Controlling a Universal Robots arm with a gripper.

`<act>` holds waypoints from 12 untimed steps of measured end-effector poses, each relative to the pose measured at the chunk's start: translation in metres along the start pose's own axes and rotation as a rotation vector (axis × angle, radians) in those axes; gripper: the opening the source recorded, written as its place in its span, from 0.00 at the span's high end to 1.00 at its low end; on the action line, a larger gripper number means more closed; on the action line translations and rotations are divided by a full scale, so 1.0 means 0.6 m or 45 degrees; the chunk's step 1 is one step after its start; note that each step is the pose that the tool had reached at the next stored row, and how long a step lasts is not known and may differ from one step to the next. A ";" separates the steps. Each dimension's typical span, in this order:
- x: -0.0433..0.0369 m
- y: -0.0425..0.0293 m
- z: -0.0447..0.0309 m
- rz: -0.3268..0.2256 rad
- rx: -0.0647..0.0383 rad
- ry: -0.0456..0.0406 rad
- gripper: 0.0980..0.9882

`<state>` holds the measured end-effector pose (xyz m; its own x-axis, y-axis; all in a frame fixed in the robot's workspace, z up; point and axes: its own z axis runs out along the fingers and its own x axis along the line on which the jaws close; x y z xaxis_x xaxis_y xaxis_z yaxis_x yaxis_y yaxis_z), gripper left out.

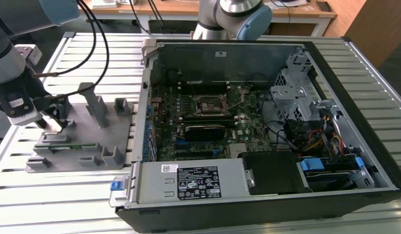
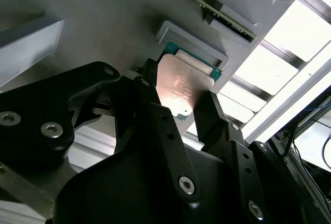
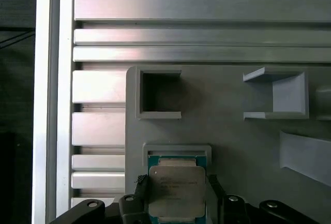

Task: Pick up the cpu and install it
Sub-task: 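Pick up the cpu and move it towards the insertion slot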

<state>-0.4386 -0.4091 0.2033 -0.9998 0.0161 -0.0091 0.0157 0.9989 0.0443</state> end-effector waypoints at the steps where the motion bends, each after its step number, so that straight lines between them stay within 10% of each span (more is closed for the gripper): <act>1: 0.000 0.000 -0.001 0.000 0.000 0.000 0.52; 12: 0.000 0.000 -0.007 0.000 0.000 0.000 0.52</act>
<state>-0.4386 -0.4091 0.2074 -0.9998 0.0161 -0.0090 0.0157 0.9989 0.0442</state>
